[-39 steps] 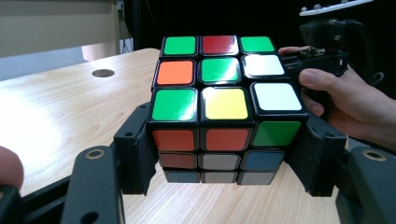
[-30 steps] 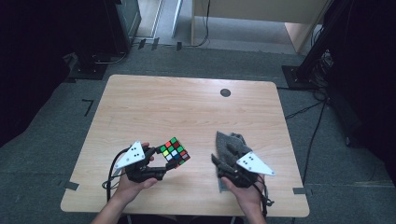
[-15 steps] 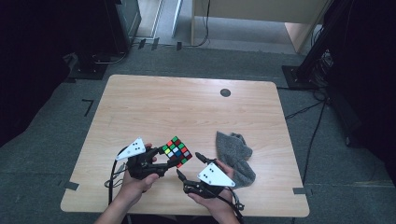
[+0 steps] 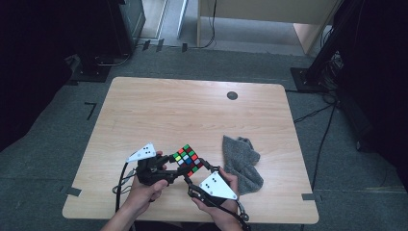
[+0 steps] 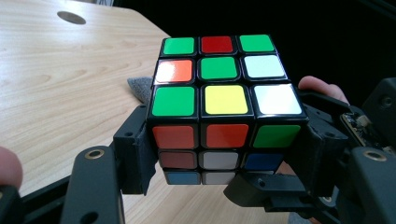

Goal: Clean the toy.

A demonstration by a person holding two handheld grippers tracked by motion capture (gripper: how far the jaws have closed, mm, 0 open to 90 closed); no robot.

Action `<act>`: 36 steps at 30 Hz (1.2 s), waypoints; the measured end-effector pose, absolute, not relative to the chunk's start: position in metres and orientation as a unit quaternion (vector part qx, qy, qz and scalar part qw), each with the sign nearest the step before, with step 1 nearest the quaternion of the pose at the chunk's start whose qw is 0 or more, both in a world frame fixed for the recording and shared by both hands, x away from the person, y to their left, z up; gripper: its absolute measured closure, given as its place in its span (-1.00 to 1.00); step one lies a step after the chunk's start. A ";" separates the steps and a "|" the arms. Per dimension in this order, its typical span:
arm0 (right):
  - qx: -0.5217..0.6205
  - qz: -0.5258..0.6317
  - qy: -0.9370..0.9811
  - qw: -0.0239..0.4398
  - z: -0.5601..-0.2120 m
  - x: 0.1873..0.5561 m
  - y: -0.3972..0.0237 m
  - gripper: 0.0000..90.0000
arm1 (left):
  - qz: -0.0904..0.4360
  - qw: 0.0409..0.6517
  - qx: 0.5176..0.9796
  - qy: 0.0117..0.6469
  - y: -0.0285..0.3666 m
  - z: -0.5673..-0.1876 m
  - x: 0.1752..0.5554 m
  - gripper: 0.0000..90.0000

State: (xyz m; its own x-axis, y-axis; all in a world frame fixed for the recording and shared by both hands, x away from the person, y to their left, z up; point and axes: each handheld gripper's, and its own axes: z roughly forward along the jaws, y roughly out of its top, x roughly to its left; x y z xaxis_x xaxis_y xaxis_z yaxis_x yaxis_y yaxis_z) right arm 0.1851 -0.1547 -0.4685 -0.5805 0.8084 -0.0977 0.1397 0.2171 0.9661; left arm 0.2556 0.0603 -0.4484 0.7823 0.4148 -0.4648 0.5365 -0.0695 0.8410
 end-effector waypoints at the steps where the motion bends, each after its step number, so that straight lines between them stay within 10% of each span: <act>1: 0.335 0.529 0.714 0.313 -0.468 0.185 -0.155 -0.23 | -0.053 0.600 0.729 0.325 0.061 -0.449 0.256 -0.27; 7: 0.351 0.519 0.724 0.290 -0.466 0.190 -0.165 -0.23 | -0.007 0.609 0.726 0.320 0.074 -0.441 0.259 -0.63; 16: 0.420 0.467 0.750 0.207 -0.452 0.209 -0.192 -0.23 | 0.184 0.525 0.799 0.227 0.063 -0.467 0.246 -0.62; 27: 0.440 0.453 0.764 0.135 -0.441 0.206 -0.179 -0.23 | 0.285 0.464 0.824 0.156 0.034 -0.481 0.226 -0.67; 36: 0.443 0.460 0.763 0.102 -0.445 0.208 -0.171 -0.24 | 0.333 0.459 0.817 0.105 0.031 -0.487 0.217 -0.26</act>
State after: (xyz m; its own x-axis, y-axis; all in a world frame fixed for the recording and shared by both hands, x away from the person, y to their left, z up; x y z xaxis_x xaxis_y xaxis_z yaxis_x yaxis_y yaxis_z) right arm 0.2077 -0.1711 -0.4446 -0.5867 0.7694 0.2527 0.5821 0.1837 0.7921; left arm 0.2174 0.0308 -0.4870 0.7566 0.4766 0.4477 -0.1350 -0.5561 0.8201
